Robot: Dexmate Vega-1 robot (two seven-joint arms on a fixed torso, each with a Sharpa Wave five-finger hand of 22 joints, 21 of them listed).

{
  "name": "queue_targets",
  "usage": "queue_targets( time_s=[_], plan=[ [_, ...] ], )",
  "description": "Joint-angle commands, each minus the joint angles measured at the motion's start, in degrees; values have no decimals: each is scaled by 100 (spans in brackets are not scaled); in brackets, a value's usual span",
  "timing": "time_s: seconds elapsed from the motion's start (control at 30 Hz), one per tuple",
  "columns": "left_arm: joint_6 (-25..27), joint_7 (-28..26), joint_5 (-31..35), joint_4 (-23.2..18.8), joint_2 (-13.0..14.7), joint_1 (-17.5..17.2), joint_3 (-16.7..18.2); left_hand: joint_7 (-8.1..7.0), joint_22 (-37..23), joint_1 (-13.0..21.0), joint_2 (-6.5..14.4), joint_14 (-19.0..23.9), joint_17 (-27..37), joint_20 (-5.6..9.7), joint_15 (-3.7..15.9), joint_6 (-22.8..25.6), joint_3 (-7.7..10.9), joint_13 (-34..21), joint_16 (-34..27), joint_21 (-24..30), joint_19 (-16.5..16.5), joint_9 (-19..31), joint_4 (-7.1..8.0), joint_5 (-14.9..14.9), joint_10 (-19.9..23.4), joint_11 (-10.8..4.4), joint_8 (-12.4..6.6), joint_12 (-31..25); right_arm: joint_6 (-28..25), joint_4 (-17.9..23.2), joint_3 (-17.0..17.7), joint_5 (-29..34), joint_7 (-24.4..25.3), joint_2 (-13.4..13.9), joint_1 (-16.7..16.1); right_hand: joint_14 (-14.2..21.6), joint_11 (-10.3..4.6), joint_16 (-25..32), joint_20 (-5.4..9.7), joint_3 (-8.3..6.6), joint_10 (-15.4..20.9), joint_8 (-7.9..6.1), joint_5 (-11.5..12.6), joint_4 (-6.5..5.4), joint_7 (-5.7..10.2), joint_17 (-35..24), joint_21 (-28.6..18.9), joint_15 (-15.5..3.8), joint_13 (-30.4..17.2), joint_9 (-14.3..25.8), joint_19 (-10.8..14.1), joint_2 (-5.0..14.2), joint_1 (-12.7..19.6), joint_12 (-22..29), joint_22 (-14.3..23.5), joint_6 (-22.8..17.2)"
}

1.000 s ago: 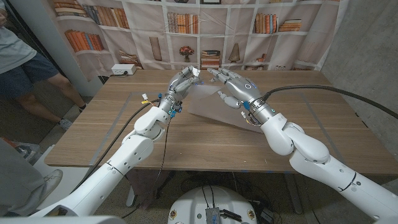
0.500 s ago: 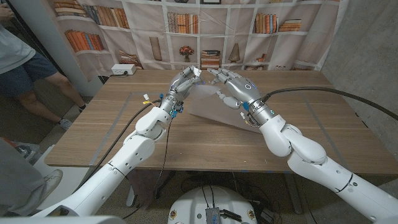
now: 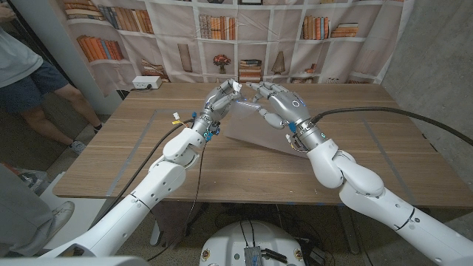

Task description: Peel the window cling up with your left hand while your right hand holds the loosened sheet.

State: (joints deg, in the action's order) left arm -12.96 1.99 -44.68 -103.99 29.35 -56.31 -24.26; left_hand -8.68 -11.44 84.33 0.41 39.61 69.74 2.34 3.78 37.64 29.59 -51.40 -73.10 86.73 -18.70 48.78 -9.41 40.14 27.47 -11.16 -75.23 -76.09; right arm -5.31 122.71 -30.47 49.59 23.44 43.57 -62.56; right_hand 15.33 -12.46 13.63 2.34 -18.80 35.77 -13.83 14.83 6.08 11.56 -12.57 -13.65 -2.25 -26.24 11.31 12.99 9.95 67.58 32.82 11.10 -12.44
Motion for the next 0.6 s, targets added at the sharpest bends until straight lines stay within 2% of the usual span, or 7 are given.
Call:
queue_targets(
  time_s=[0.03, 0.2, 0.43, 0.5, 0.6],
  plan=[
    [10, -39, 5, -8, -6, -18, 8, -13, -16, -32, 14, 48, 7, 245, 597, -27, 36, 3, 12, 37, -27, 15, 21, -11, 4, -2, -44, -29, 85, -109, -16, 7, 367, -65, -34, 253, -6, 92, 410, -6, 411, -38, -57, 19, 37, -71, -63, -1112, -199, 30, 82, 93, 80, 316, 32, -206],
    [-36, -81, 32, -10, -9, -46, 34, -6, -7, -33, 17, 47, 5, 258, 601, -14, 37, -5, 17, 31, -22, -31, 21, -13, -6, 6, -34, -39, 142, -112, -6, -56, 388, -51, -37, 459, 1, 154, 373, -26, 645, -39, -78, 57, 2, -120, -80, -1123, -305, 32, 109, 76, 136, 461, 38, -289],
    [-65, -93, 56, -30, 31, -65, 77, -5, -12, -35, 19, 38, 4, 246, 599, -29, 40, 4, 26, 37, -20, -16, 20, -16, 2, -16, -56, -43, 94, -96, 9, -54, 334, -40, -39, 623, 13, 213, 331, -37, 767, -2, -69, 106, -75, -163, -84, -1132, -374, 33, 118, 46, 180, 546, 36, -256],
    [-77, -139, 71, -46, 30, -81, 97, 1, -1, -37, 21, 34, 4, 243, 596, -24, 39, 12, 28, 32, -23, -38, 21, -18, -1, -15, -51, -40, 81, -93, 18, -61, 319, -36, -38, 719, 18, 248, 308, -44, 805, 32, -64, 147, -187, -192, -87, -1134, -420, 35, 129, 23, 212, 591, 34, -206],
    [-67, -167, 108, -63, 67, -80, 120, -17, 0, -41, 20, 31, 6, 247, 594, -29, 38, -9, 29, 30, -19, -13, 21, -20, -5, -19, -73, -55, 43, -84, 21, -61, 295, -43, -39, 761, 26, 265, 294, -44, 843, 37, -68, 162, -230, -208, -91, -1136, -444, 36, 140, 14, 222, 621, 33, -213]
  ],
)
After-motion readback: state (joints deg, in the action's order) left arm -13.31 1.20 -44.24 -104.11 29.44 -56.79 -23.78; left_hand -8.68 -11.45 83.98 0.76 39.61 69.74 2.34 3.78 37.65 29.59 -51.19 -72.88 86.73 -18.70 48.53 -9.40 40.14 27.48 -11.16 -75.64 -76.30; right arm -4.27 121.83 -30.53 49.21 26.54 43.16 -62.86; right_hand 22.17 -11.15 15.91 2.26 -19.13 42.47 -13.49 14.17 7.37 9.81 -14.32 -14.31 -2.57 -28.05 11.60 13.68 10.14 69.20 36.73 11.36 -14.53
